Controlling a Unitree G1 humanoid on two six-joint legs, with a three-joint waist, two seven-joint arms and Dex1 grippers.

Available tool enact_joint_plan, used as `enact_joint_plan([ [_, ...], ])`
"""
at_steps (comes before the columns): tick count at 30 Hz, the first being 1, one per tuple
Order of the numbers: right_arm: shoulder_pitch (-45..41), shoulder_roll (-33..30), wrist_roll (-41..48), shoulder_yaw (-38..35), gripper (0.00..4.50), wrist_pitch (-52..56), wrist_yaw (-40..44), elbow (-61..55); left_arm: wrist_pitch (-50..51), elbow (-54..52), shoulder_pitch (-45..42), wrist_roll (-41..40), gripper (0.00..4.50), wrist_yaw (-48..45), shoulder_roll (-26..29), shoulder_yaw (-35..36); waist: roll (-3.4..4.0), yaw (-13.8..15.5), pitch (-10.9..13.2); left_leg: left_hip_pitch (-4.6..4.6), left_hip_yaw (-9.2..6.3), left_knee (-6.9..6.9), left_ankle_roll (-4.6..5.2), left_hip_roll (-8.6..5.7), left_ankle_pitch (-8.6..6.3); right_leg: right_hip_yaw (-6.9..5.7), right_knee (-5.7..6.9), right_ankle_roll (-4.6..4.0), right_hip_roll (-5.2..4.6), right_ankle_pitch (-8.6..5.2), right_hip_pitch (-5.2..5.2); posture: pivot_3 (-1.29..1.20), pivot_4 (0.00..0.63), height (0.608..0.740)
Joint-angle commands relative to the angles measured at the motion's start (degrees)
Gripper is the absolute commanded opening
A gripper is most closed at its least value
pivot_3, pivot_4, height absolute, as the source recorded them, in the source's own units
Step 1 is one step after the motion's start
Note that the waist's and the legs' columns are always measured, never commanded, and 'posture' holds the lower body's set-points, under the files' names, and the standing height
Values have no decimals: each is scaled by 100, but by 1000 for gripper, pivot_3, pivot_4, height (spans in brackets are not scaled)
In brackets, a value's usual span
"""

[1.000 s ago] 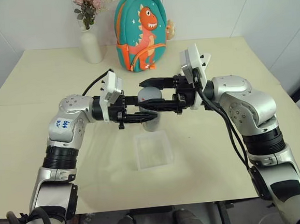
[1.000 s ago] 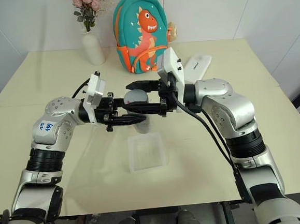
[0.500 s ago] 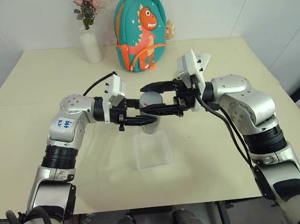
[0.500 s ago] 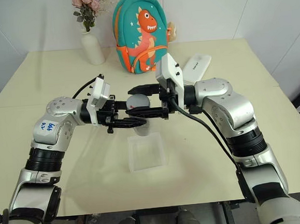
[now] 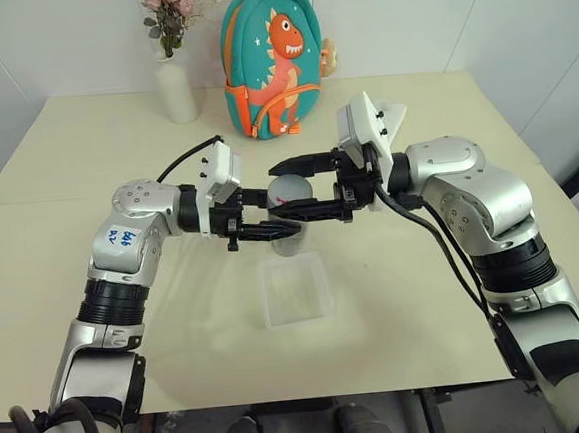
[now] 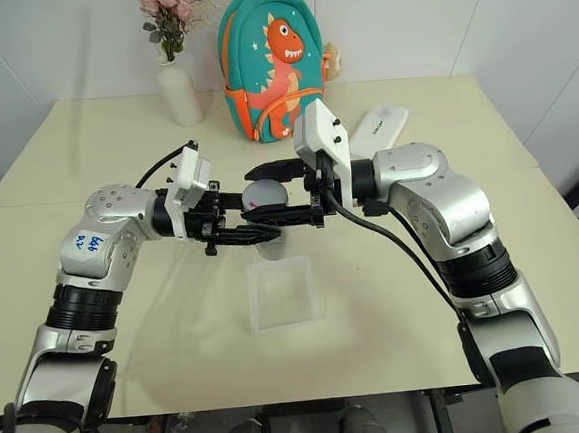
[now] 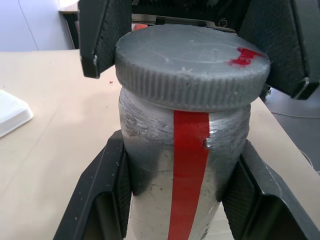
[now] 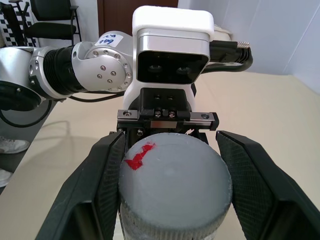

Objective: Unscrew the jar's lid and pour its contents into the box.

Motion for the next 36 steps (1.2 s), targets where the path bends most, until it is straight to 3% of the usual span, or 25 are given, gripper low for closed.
enact_joint_plan([
  [1, -420, -430, -303, -841, 2565, -314, -439, 251, 136, -130, 277, -111, 1992, -492, 9, -291, 0, -1, 0, 0, 0, 1, 0, 0, 0, 0, 1, 0, 0, 0, 0, 0, 150, 740],
  [21, -812, -457, -146, -1027, 2565, -360, -561, 697, 219, -231, 415, -89, 1992, -464, -82, -308, 2, -5, 1, 0, 0, 4, -1, 0, 0, 0, 9, 0, 0, 0, -2, 0, 150, 740],
  [32, -356, -303, 673, -1200, 2565, -95, -341, 163, 240, -201, 330, -306, 1992, -388, -215, -119, 4, -4, 5, 0, 0, 4, -1, 0, 1, 0, 11, 0, 0, 0, -2, 0, 150, 740],
  [36, -259, -257, 561, -980, 2565, -144, -348, 108, 140, -73, 238, -250, 1992, -394, -235, -172, 5, -7, 5, 1, -1, 6, -1, 0, 1, 0, 13, 0, 0, 0, -2, 0, 150, 740],
])
